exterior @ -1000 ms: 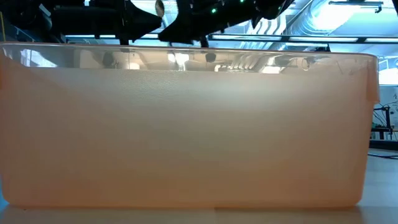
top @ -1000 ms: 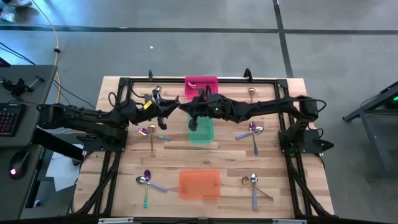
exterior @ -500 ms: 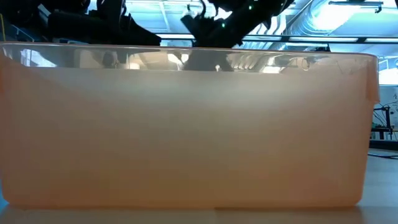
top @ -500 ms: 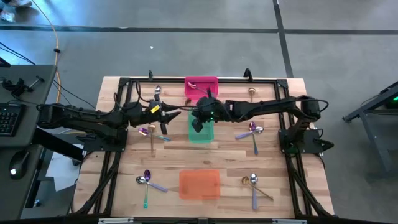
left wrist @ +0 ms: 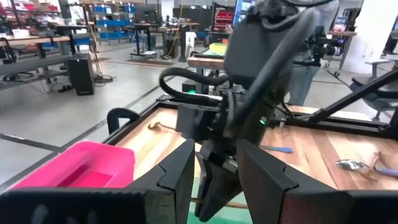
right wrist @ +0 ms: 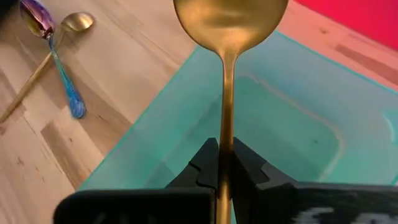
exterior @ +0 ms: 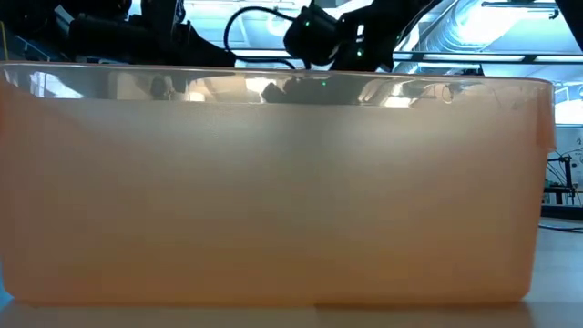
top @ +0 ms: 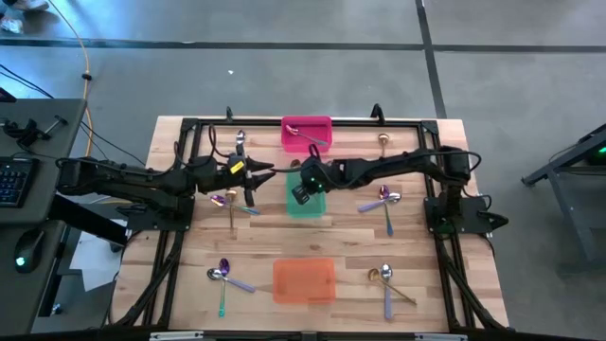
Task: Sort silverware by color (type)
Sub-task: Put the gold spoon into the blue bin
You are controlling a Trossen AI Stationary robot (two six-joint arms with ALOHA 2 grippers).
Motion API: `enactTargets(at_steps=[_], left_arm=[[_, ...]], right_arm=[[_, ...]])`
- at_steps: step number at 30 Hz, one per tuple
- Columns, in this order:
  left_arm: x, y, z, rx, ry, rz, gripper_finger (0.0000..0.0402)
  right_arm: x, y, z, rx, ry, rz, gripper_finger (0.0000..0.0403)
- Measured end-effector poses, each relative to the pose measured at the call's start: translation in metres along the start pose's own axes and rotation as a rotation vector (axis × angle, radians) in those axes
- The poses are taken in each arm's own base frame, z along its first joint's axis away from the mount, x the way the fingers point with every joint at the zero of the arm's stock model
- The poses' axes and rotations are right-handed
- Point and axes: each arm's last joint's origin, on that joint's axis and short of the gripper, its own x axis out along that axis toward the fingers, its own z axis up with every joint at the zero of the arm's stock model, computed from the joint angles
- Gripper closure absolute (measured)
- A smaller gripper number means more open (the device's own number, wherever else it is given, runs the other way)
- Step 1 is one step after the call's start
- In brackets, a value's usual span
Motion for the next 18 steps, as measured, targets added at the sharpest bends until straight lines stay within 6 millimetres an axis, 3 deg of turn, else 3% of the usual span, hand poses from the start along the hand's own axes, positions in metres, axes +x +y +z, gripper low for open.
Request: enactTargets(at_steps=[9, 18], left_arm=[[0.0, 0.0, -0.001, 0.01, 0.006, 0.0, 0.0289], [0.0, 0.0, 0.0, 0.009, -0.001, 0.0, 0.0289]], right_arm=[[0.004, -0.005, -0.001, 0.005, 0.024, -0.023, 0.0403], [0.022, -0.008, -0.009, 0.016, 0.074, -0.022, 0.0403]])
